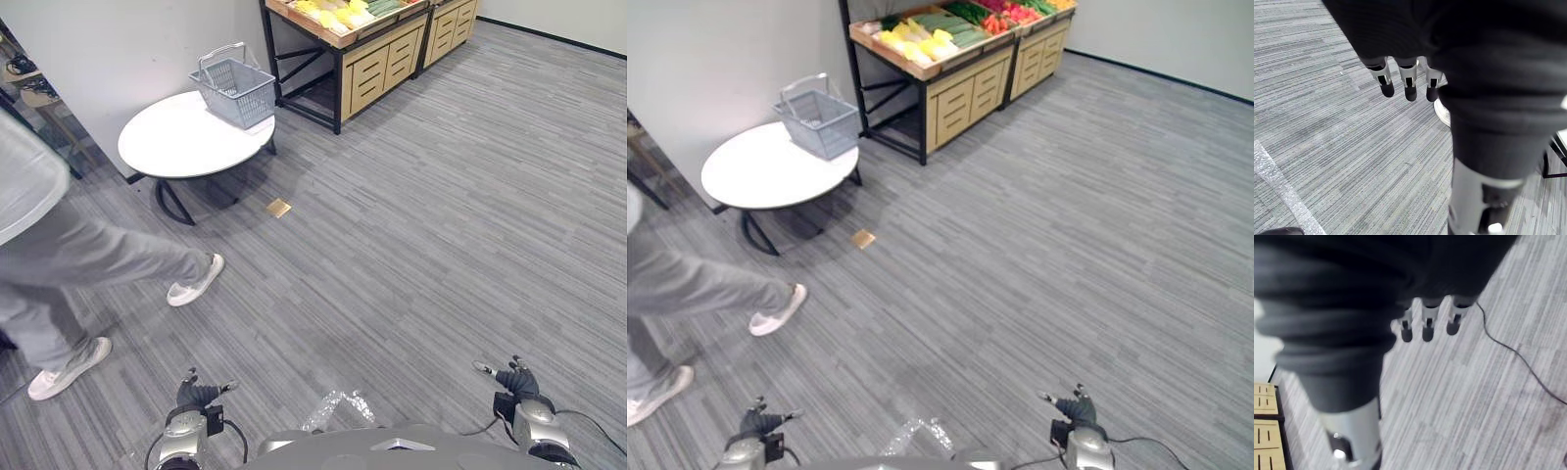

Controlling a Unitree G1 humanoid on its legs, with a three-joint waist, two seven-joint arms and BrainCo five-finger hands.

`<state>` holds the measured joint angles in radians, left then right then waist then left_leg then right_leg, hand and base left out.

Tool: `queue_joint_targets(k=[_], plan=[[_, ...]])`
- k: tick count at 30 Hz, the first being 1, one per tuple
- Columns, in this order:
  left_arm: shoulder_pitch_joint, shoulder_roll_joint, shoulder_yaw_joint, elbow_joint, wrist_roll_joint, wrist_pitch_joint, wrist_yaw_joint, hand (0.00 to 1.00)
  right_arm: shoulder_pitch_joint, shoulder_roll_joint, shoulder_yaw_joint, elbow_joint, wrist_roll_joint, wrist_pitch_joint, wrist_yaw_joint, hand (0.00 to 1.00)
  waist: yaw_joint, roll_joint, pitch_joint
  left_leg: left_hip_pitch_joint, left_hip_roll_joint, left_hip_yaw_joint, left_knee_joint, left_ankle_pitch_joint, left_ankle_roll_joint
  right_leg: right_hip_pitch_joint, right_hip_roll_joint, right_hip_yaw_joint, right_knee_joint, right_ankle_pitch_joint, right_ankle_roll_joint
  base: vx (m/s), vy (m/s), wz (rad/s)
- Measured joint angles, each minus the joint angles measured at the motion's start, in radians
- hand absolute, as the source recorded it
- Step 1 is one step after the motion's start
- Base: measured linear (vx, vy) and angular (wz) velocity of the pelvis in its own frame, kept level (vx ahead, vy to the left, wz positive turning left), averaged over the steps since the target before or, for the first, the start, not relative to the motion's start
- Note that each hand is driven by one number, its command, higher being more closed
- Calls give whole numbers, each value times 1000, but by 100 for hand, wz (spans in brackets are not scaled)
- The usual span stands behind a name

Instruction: Pick vegetable in the basket

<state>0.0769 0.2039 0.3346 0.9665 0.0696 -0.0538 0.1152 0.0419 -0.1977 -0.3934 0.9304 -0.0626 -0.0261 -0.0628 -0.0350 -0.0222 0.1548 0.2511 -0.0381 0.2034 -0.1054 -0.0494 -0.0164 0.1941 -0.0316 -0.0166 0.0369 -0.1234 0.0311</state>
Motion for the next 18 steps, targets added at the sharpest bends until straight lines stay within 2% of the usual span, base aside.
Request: queue_joint_targets(k=[8,11,12,13,14,15,16,17,18], plan=[[-14,0,-5,0,-2,0,2,0,-6,3,-3,0,2,3,-7,0,0,5,5,-86,-1,-23,0,20,-1,-100,-4,-26,39,-10,-7,-6,-33,9],[-11,1,2,-1,-2,0,4,0,-10,12,-11,-1,12,3,-16,0,2,9,13,-104,4,-9,24,-11,-21,-124,-4,-22,72,-37,-14,58,-43,-8],[-3,1,12,-10,-2,0,4,0,-8,25,-9,-3,13,3,-19,0,12,2,16,-157,19,12,151,-81,-37,-140,-5,-10,97,-63,-30,74,-68,-35],[0,-3,30,-21,-5,-2,5,0,-5,37,-5,-14,12,3,-19,0,36,5,31,-236,61,59,360,-166,-67,-141,2,2,107,-83,-40,69,-85,-37],[1,-7,41,-34,-9,-1,5,0,-4,42,-2,-26,12,4,-19,0,43,10,41,-293,96,93,503,-187,-70,-134,9,2,111,-85,-47,60,-104,-26],[4,-23,56,-68,-14,0,7,0,11,41,15,-67,12,10,-22,0,48,21,65,-400,177,126,780,-172,-50,-111,27,0,126,-102,-63,47,-75,-8],[5,-34,61,-89,-19,-1,11,0,16,41,18,-94,12,11,-24,0,52,25,79,-440,211,131,894,-141,-46,-95,30,3,139,-115,-69,128,-34,-10],[13,-50,55,-114,-26,-1,16,0,17,41,29,-142,12,14,-33,0,57,21,97,-492,255,144,1020,-156,-49,-69,29,5,156,-140,-77,189,24,-6],[13,-62,35,-126,-42,-2,16,0,12,35,39,-189,13,15,-44,0,55,23,96,-529,284,167,1016,-184,-53,-50,22,5,156,-160,-73,282,73,0]])
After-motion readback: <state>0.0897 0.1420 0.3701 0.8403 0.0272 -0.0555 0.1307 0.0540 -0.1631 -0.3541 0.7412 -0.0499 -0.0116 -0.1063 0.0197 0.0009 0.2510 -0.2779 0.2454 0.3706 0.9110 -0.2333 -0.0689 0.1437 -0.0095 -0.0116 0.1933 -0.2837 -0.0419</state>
